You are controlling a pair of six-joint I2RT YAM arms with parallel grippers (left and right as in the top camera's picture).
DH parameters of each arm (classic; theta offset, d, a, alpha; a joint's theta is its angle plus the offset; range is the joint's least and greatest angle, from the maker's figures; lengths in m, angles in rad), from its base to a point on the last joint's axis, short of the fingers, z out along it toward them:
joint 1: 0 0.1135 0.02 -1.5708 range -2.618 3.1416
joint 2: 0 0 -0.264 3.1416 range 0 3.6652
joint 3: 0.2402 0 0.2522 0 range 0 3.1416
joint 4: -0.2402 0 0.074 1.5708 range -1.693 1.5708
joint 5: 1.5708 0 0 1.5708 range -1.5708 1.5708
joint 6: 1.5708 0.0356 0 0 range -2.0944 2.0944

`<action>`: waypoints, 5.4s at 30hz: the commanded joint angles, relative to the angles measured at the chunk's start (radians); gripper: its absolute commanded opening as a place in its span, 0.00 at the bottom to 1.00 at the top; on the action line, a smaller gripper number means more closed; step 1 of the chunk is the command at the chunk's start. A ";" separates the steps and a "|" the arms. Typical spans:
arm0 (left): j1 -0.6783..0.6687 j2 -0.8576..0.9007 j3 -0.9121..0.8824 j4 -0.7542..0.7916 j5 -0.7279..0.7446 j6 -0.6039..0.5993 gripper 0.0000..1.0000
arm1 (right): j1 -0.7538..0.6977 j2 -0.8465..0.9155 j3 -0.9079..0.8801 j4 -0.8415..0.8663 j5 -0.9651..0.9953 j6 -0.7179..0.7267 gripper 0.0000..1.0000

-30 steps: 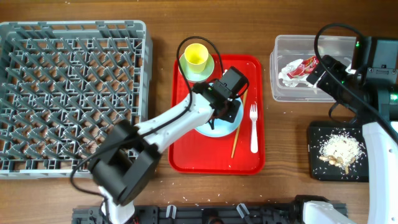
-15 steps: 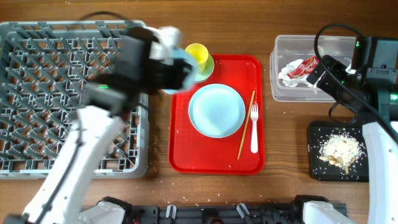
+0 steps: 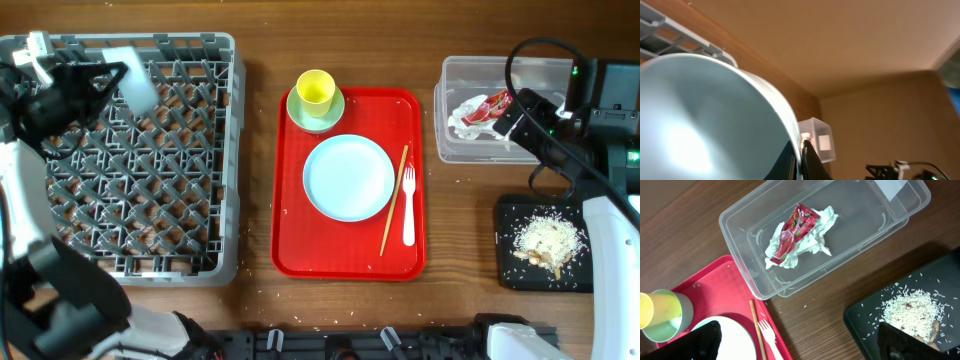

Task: Sort waste into correct bins and load items into the dishwasher rack
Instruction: 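Carry the bowl with the left gripper and place it in the dish rack, then reach the left gripper to the blue plate edge and grasp it, then lift the blue plate with the left gripper and stand it in the rack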

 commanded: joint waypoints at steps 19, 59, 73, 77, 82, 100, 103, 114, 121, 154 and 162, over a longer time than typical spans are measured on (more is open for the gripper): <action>0.182 0.318 0.002 0.166 0.074 -0.108 0.17 | -0.003 0.008 -0.003 0.004 0.019 0.001 1.00; -1.349 0.127 0.000 -0.230 -1.249 -0.028 0.50 | -0.003 0.008 -0.003 0.004 0.019 0.001 1.00; -1.077 0.138 -0.151 -0.287 -1.196 -0.182 0.47 | -0.003 0.008 -0.003 0.004 0.019 0.001 1.00; -1.080 0.138 -0.172 -0.213 -1.163 -0.182 0.46 | -0.003 0.008 -0.003 0.004 0.019 0.001 1.00; -1.080 0.141 -0.203 -0.175 -1.165 -0.182 0.40 | -0.003 0.008 -0.003 0.004 0.019 0.001 1.00; -1.080 0.140 -0.225 -0.143 -1.163 -0.177 0.04 | -0.003 0.008 -0.003 0.004 0.019 0.001 1.00; -1.080 0.023 -0.192 -0.219 -1.164 -0.156 0.04 | -0.003 0.008 -0.003 0.004 0.019 0.001 1.00; -1.040 -0.455 -0.192 -0.404 -1.932 -0.045 0.04 | -0.003 0.008 -0.003 0.004 0.019 0.001 1.00; -0.868 -0.417 -0.192 -0.030 -2.136 0.241 0.04 | -0.003 0.008 -0.003 0.004 0.019 0.001 1.00; -0.704 -0.034 -0.192 0.409 -2.255 0.711 0.04 | -0.003 0.008 -0.003 0.004 0.019 0.001 1.00; -0.777 -0.034 -0.192 0.391 -2.183 0.710 0.04 | -0.003 0.008 -0.003 0.004 0.019 0.001 1.00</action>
